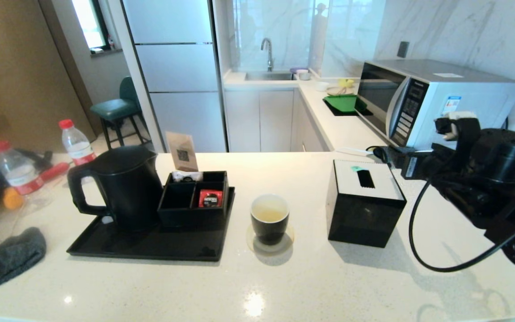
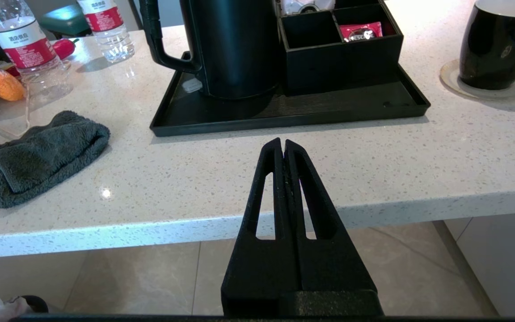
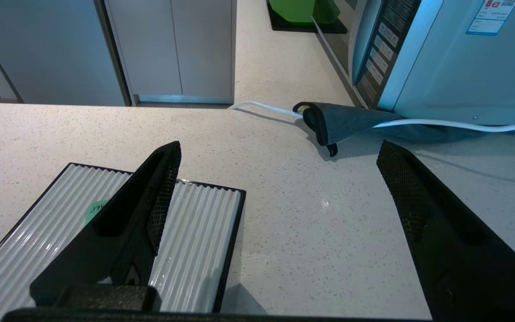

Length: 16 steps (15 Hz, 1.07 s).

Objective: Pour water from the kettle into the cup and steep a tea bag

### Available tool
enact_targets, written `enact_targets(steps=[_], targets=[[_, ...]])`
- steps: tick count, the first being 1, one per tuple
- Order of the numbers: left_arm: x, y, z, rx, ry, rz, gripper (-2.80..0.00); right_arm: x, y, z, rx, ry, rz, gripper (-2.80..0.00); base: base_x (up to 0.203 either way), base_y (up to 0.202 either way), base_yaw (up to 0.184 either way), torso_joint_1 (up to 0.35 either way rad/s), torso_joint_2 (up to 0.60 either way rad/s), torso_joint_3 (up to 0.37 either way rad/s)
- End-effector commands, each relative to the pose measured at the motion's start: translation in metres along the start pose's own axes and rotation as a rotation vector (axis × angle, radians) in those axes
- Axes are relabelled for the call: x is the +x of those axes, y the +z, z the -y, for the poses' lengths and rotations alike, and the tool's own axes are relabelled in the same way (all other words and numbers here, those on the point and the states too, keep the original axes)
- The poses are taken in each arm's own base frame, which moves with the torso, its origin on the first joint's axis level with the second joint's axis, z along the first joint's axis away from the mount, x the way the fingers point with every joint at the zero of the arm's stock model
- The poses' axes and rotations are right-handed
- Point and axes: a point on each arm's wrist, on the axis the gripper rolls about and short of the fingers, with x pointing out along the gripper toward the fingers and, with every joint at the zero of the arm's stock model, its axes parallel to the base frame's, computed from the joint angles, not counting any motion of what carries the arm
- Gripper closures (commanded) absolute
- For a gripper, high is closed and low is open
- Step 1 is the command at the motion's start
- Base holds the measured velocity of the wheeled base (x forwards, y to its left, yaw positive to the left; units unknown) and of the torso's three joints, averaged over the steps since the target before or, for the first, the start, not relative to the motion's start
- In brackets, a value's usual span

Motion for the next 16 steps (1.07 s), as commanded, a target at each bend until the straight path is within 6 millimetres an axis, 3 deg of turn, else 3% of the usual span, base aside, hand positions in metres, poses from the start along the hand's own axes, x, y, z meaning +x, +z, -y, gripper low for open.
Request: enact_targets(steps=[1,6,12,16], targets=[[0.000,0.000,0.000,0.000,0.000,0.000,0.00,-0.010,0.010,0.004,0.008,-0.004,0.026,-2.80,0.000,0.000,0.000,0.000,0.00,0.000],[0.000,0.000,0.000,0.000,0.000,0.000,0.00,-0.030,0.015,0.011,0.008,0.002,0.026,-2.80,0.000,0.000,0.000,0.000,0.00,0.000],[0.000,0.000,0.000,0.000,0.001,0.000,0.00,-0.063,0.014,0.040,0.004,-0.079,0.024,-2.80,0.000,0.000,0.000,0.000,0.00,0.000],[0.000,0.000,0.000,0.000,0.000,0.000,0.00,-0.080,0.006,0.045,-0.002,-0.088,0.003,-2.80,0.000,0.000,0.000,0.000,0.00,0.000]])
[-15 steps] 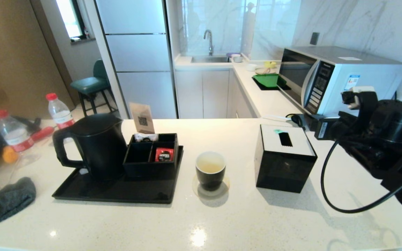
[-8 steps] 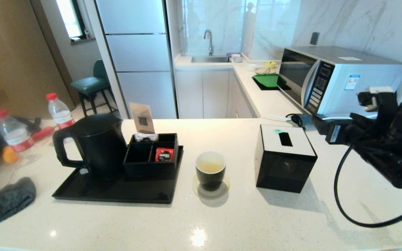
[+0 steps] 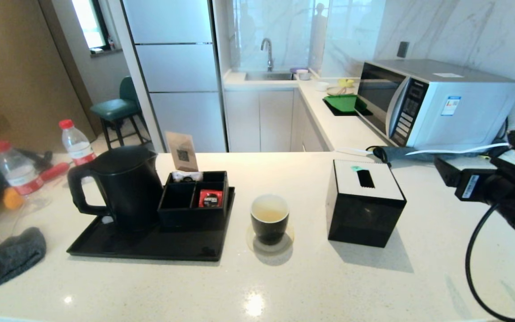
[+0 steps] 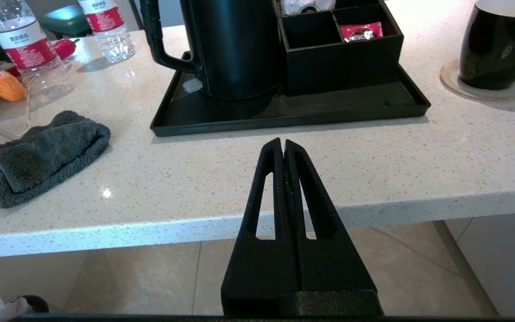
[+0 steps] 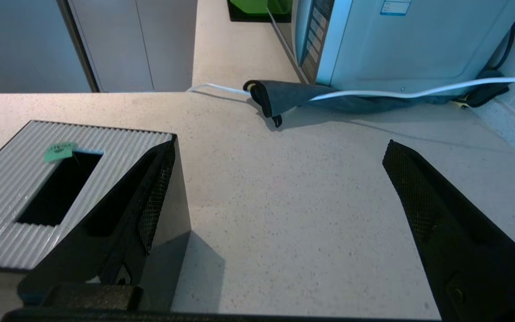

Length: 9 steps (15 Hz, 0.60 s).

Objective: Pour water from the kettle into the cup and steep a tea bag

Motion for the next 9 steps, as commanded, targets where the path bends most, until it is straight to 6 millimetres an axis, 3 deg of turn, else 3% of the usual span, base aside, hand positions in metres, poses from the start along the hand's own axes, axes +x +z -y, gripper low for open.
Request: enact_targets(steps=[1,8,9], targets=[[0.000,0.000,0.000,0.000,0.000,0.000,0.00,-0.012,0.000,0.004,0.002,-0.004,0.010,-2.80,0.000,0.000,0.000,0.000,0.00,0.000],[0.000,0.000,0.000,0.000,-0.001,0.000,0.00,-0.036,-0.011,0.012,-0.003,-0.009,-0.015,-2.80,0.000,0.000,0.000,0.000,0.00,0.000],[0.000,0.000,0.000,0.000,-0.001,0.000,0.00,-0.037,-0.011,0.012,-0.005,-0.009,-0.016,0.00,0.000,0.000,0.000,0.000,0.00,0.000]])
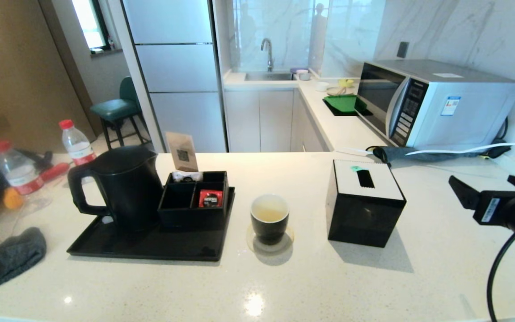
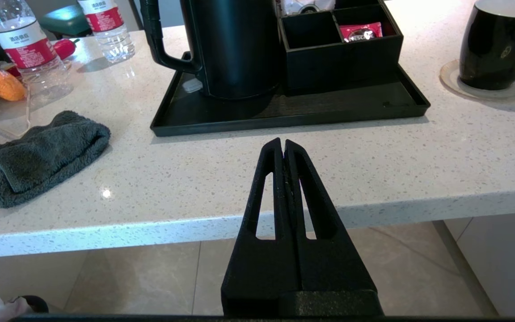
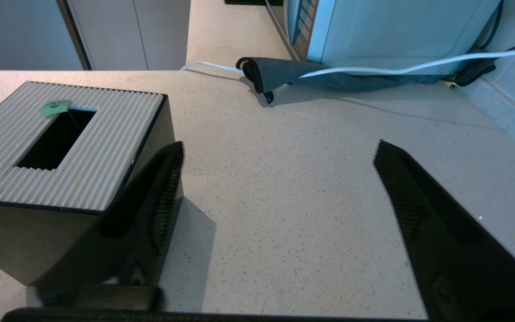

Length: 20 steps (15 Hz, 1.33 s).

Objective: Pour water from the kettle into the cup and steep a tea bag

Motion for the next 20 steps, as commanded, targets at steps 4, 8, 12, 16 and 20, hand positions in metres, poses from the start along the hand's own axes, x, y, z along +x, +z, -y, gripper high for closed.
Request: enact_targets(steps=[4,8,12,16,20], targets=[[0.000,0.000,0.000,0.001,0.000,0.000,0.00,-0.008,0.004,0.002,0.007,0.003,0.029,0.00,0.000,0.000,0.000,0.000,0.00,0.000],[0.000,0.000,-0.001,0.001,0.058,-0.005,0.00,-0.011,0.009,0.003,0.014,0.002,0.052,0.00,0.000,0.000,0.000,0.000,0.00,0.000],[0.000,0.000,0.000,0.001,0.000,0.000,0.00,-0.023,0.013,0.007,0.027,0.002,0.091,0.00,0.000,0.000,0.000,0.000,0.00,0.000],[0.000,0.000,0.000,0.001,0.000,0.000,0.00,-0.052,0.009,0.016,0.034,-0.002,0.128,0.00,0.000,0.000,0.000,0.000,0.00,0.000],[0.000,0.000,0.000,0.001,0.000,0.000,0.00,-0.096,-0.004,0.029,0.051,-0.016,0.199,0.00,0.000,0.000,0.000,0.000,0.00,0.000]])
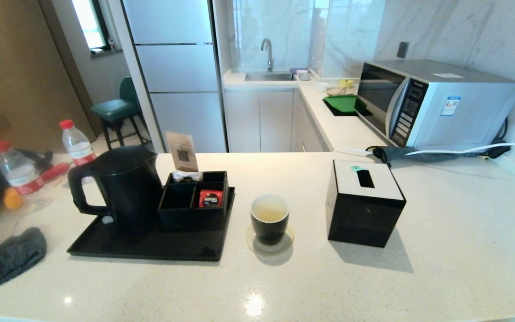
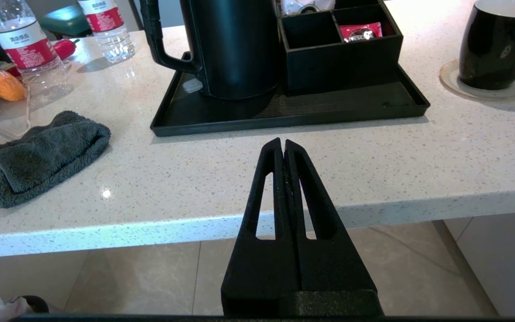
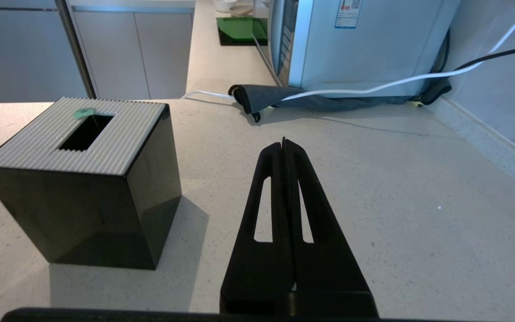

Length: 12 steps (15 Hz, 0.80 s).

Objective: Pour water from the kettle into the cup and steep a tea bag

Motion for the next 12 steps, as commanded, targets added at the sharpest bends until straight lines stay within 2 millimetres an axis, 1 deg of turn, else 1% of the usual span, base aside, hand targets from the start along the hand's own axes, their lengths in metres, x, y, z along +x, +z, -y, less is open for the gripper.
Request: enact_targets(steps=[1,3,5,8,10,11,12], targets=[[0.000,0.000,0.000,0.000,0.000,0.000,0.00,-0.035,0.002,0.011,0.022,-0.013,0.097,0.00,0.000,0.000,0.000,0.000,0.00,0.000],[0.000,0.000,0.000,0.000,0.000,0.000,0.00,-0.054,-0.003,0.018,0.022,-0.028,0.120,0.00,0.000,0.000,0.000,0.000,0.00,0.000],[0.000,0.000,0.000,0.000,0.000,0.000,0.00,-0.069,-0.010,0.023,0.011,-0.052,0.102,0.00,0.000,0.000,0.000,0.000,0.00,0.000],[0.000,0.000,0.000,0.000,0.001,0.000,0.00,-0.093,-0.022,0.025,0.001,0.055,0.101,0.00,0.000,0.000,0.000,0.000,0.00,0.000],[0.000,0.000,0.000,0.000,0.000,0.000,0.00,-0.109,-0.035,0.026,-0.027,0.094,0.071,0.00,0.000,0.000,0.000,0.000,0.00,0.000],[0.000,0.000,0.000,0.000,0.000,0.000,0.00,-0.115,-0.047,0.026,-0.046,0.116,0.012,0.00,0.000,0.000,0.000,0.000,0.00,0.000],[0.000,0.000,0.000,0.000,0.000,0.000,0.00,-0.119,-0.052,0.026,-0.050,0.134,-0.012,0.00,0.000,0.000,0.000,0.000,0.00,0.000]])
